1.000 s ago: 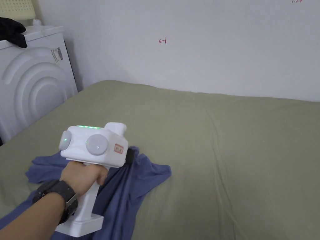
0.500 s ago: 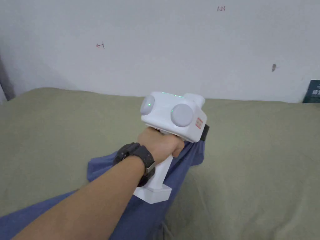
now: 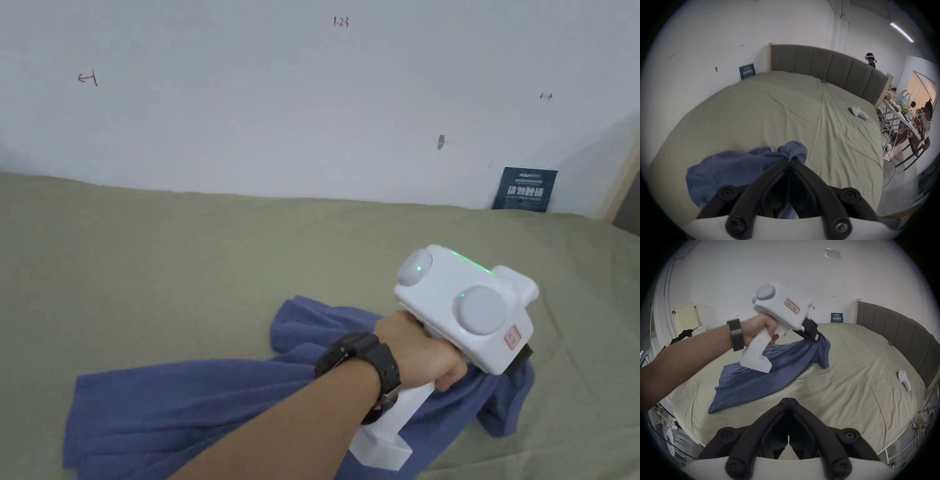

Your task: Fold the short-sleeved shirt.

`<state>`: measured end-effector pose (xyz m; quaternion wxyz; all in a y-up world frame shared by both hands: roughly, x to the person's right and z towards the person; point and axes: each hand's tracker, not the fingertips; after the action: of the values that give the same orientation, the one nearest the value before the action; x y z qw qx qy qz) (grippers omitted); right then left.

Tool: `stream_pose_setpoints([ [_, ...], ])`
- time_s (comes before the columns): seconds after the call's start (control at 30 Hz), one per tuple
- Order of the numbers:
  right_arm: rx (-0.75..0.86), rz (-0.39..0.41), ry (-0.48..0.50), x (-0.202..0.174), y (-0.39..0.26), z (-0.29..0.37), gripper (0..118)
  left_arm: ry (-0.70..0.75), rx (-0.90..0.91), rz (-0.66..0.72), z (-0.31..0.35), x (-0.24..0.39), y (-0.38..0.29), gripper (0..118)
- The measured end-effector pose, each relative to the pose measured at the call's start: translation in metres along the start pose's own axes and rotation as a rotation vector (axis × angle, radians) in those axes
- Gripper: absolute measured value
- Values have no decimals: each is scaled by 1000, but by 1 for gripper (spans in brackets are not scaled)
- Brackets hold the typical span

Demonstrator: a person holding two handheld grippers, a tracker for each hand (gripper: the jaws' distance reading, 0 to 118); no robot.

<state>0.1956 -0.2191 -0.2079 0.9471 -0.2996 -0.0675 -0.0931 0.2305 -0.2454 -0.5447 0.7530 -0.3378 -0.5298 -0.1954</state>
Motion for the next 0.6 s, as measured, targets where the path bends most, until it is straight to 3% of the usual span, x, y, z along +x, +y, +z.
stream_pose_setpoints([
  [0.07, 0, -6, 2, 0, -1, 0, 2, 5, -21, 35, -13, -2, -12, 8],
  [0.1, 0, -7, 2, 1, -2, 0, 2, -2, -26, 52, -15, 2, -18, 36],
  [0.17, -1, -12, 5, 1, -3, -1, 2, 40, -77, 97, -21, 3, -26, 105],
  [0.2, -3, -16, 8, 1, -3, -1, 2, 64, -98, 100, -24, 3, -31, 118],
  [0.37, -7, -21, 22, -3, -5, 3, 2, 103, -38, 165, 13, -3, -44, 118],
  [0.47, -4, -13, 24, -7, -8, 6, 2, 125, 43, 170, 70, -4, -58, 114],
  [0.53, 0, -9, 26, -9, -10, 8, 2, 209, 94, 151, 118, -5, -73, 74],
  [0.57, 1, -7, 22, -9, -10, 8, 2, 264, 120, 151, 140, -4, -83, 41],
  [0.6, 5, -5, 10, -9, -10, 8, 2, 312, 141, 142, 166, -1, -96, 41],
])
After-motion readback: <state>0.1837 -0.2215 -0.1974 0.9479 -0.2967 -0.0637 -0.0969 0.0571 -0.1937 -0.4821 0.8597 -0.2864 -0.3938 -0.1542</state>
